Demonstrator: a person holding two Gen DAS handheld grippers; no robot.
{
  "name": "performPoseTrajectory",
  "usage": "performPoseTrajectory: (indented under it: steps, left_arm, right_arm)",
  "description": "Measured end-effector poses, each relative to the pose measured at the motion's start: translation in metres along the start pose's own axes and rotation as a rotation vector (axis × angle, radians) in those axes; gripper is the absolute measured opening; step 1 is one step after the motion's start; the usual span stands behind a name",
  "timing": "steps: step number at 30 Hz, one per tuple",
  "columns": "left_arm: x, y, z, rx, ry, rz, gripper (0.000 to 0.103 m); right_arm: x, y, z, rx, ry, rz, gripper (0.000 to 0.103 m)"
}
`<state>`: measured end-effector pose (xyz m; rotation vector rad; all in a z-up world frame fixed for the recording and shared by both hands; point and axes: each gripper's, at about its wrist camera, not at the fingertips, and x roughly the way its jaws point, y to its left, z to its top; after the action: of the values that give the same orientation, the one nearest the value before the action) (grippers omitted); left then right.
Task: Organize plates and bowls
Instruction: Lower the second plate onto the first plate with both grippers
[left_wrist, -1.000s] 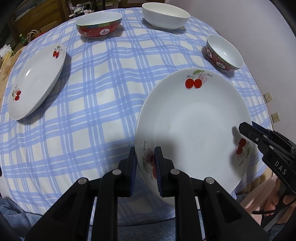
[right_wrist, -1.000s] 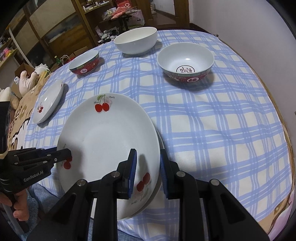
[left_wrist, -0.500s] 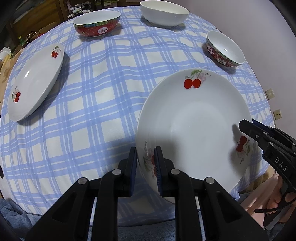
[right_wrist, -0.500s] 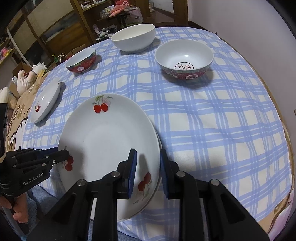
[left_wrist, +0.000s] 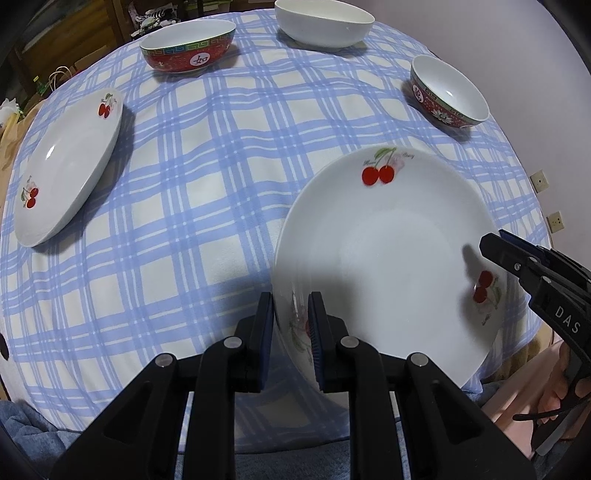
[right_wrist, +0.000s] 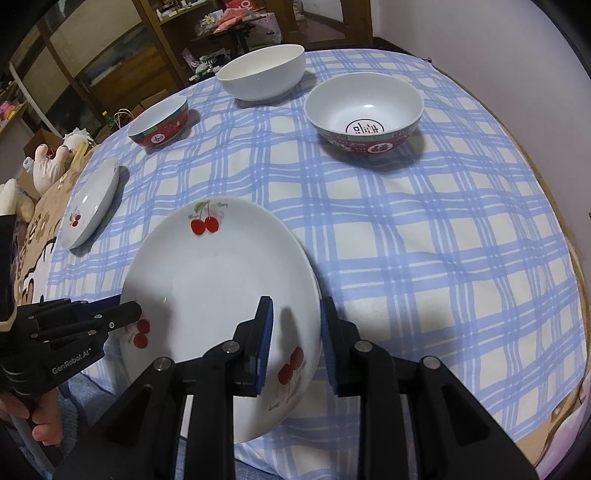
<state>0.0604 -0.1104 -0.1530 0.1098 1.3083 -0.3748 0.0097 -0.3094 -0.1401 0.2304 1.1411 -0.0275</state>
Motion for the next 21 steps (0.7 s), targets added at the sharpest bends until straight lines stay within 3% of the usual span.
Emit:
performPoseTrajectory:
  steps: [21]
  left_arm:
    - [-0.0002,0.0031,-0.0042,0.001,0.012,0.012,0.021]
  right_arm:
    - [0.0005,-0.0042,-0.0010,0.034,0.006,0.022,0.031]
